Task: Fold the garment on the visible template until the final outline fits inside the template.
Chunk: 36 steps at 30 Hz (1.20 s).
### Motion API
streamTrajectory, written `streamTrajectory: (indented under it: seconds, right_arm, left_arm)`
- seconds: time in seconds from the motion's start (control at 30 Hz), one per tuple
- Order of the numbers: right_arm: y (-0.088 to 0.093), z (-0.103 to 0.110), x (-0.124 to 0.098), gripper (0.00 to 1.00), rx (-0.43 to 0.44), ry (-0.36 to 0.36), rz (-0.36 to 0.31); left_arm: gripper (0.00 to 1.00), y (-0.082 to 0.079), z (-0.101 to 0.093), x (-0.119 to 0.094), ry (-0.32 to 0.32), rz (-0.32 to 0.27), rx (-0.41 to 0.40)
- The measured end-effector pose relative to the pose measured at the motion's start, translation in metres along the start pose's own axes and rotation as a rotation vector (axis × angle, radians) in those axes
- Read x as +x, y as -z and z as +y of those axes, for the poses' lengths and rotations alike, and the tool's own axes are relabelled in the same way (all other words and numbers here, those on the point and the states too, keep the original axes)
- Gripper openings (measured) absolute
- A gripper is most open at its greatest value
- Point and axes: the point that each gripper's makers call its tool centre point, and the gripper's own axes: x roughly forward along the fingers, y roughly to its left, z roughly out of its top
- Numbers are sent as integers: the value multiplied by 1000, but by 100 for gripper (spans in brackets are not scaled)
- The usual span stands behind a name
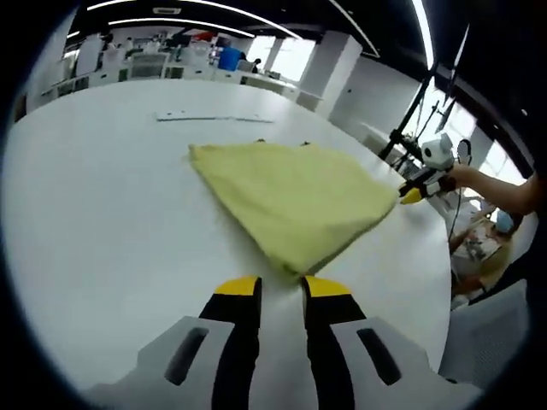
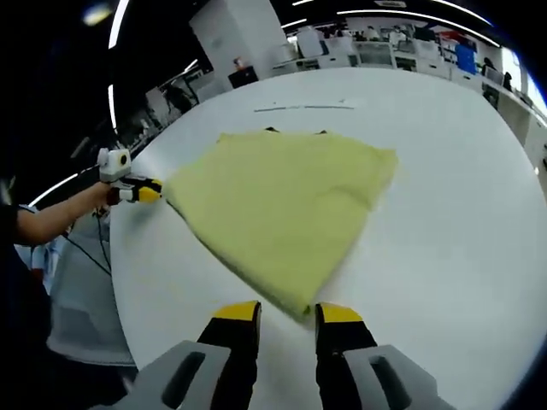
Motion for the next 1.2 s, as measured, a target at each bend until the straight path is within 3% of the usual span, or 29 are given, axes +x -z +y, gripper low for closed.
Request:
streamTrajectory:
  seconds: [0.3,0.47,0.6,1.2]
  right_arm:
    - [-1,-1,1,16,-17,1,-4]
    - [-2,-3,1,8,-37,8,-8]
    - [-3,-5,0,2,-46,16,-8]
    - [-5,-5,-6,0,-47,7,-21]
  left_arm:
    - [14,-3,-2,5,37,-14,-16]
    - [1,-9,-8,5,71,-45,-6]
    - [0,-12,-7,5,65,-55,-2]
    - [0,-3,-2,-7,8,23,131]
